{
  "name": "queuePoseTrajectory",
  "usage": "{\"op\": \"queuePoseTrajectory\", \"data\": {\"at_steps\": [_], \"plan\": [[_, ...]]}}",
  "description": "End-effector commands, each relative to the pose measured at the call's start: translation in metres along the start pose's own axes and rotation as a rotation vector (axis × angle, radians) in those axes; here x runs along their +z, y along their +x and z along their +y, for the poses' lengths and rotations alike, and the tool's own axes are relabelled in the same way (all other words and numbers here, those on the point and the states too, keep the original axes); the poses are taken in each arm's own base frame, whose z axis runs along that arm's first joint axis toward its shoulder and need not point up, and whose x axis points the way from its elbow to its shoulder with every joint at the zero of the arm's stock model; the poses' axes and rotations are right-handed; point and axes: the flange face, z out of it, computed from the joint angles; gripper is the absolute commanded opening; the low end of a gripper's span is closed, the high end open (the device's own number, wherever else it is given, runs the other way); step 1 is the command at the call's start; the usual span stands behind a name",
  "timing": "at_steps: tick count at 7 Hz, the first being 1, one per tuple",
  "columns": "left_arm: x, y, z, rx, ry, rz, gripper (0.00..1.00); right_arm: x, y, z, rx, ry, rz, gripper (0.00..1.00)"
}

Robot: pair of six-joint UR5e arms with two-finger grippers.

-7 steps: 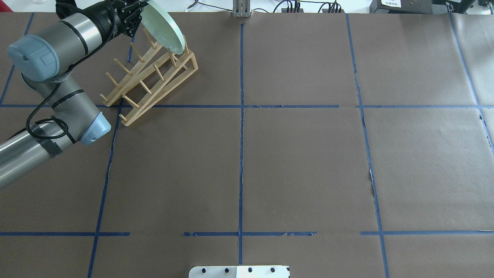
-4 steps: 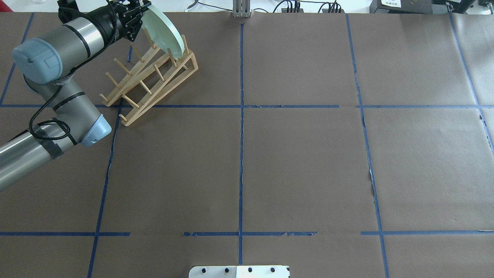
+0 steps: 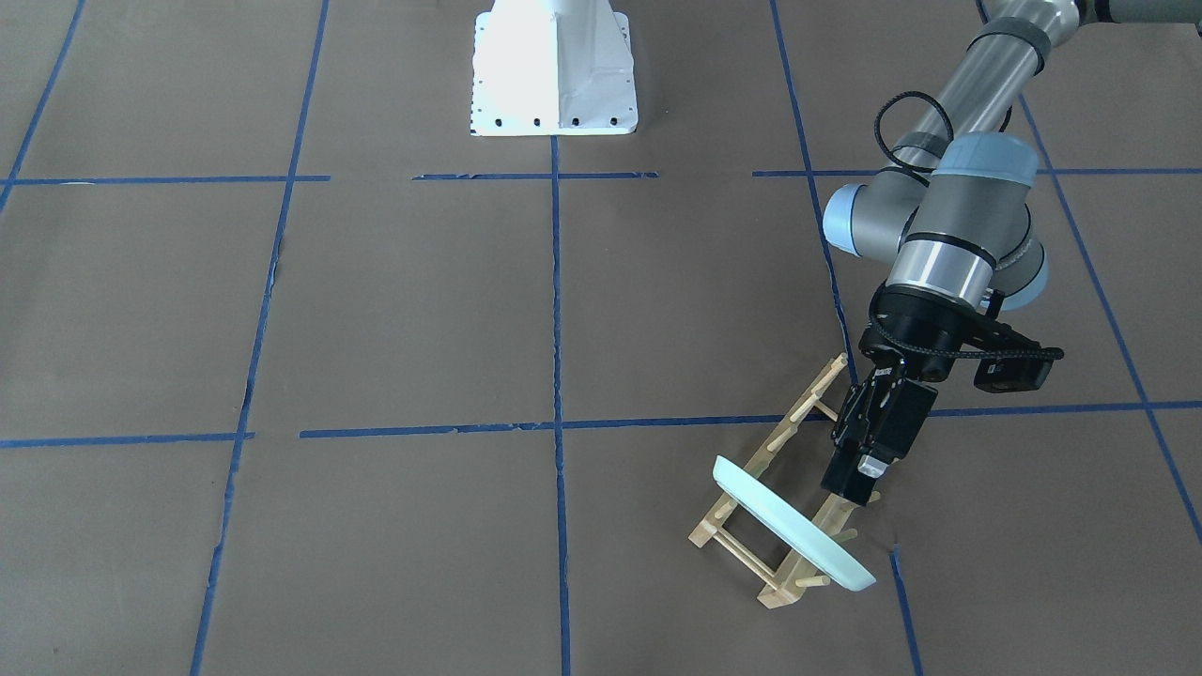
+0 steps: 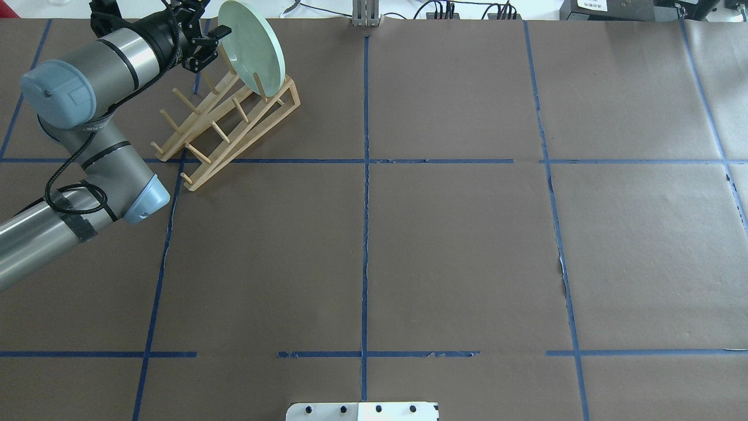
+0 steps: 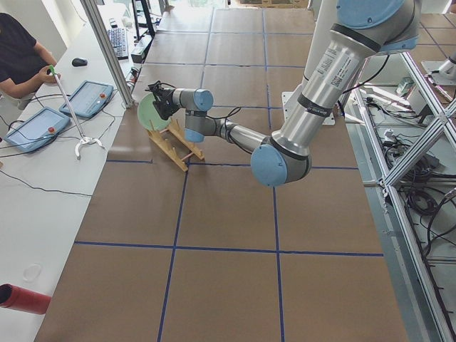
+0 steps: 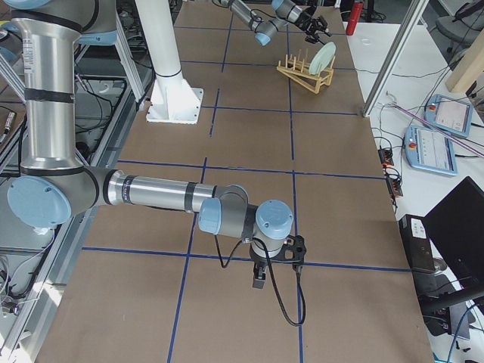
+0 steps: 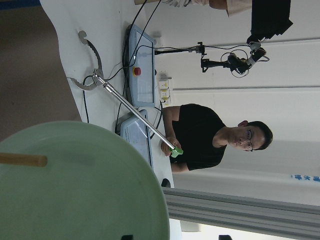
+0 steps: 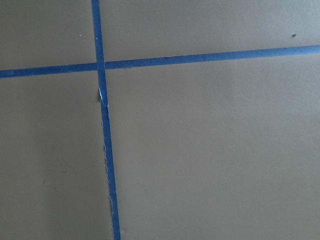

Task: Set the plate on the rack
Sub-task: 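Lower the plate into the rack slot and open the left gripper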

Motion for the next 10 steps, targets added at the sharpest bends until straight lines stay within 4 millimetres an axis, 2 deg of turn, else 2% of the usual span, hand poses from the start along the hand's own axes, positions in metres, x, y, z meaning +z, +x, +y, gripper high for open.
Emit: {"op": "queuePoseTrajectory", "data": {"at_steps": [1,2,3,4,5,6,7,8,9,10], "plan": [[-0.006,0.004,-0.001,0.078,-0.005,0.007,1.00,0.000,0.000,0.000,-0.001,0.001,0.000,1.00],[-0.012,0.012,0.001,0.153,-0.022,0.016,1.00,0.000,0.000,0.000,-0.001,0.001,0.000,1.00],[-0.029,0.012,-0.004,0.275,-0.076,-0.016,1.00,0.000,0.000,0.000,-0.001,0.001,0.000,1.00],[-0.049,0.018,-0.029,0.417,-0.096,-0.033,1.00,0.000,0.000,0.000,-0.001,0.001,0.000,1.00],[-0.064,0.016,-0.045,0.580,-0.092,-0.052,1.00,0.000,0.000,0.000,0.000,0.000,0.000,1.00],[-0.080,0.002,-0.058,0.778,-0.079,-0.095,1.00,0.000,0.000,0.000,0.000,0.000,0.000,1.00],[-0.104,-0.018,-0.077,1.007,-0.080,-0.132,1.00,0.000,0.000,0.000,0.000,0.000,0.000,1.00],[-0.127,-0.038,-0.104,1.203,-0.075,-0.186,1.00,0.000,0.000,0.000,-0.001,0.001,0.000,1.00],[-0.144,-0.060,-0.123,1.377,-0.091,-0.242,1.00,0.000,0.000,0.000,0.000,0.000,0.000,1.00],[-0.144,-0.064,-0.130,1.493,-0.102,-0.305,1.00,0.000,0.000,0.000,-0.001,0.001,0.000,1.00]]}}
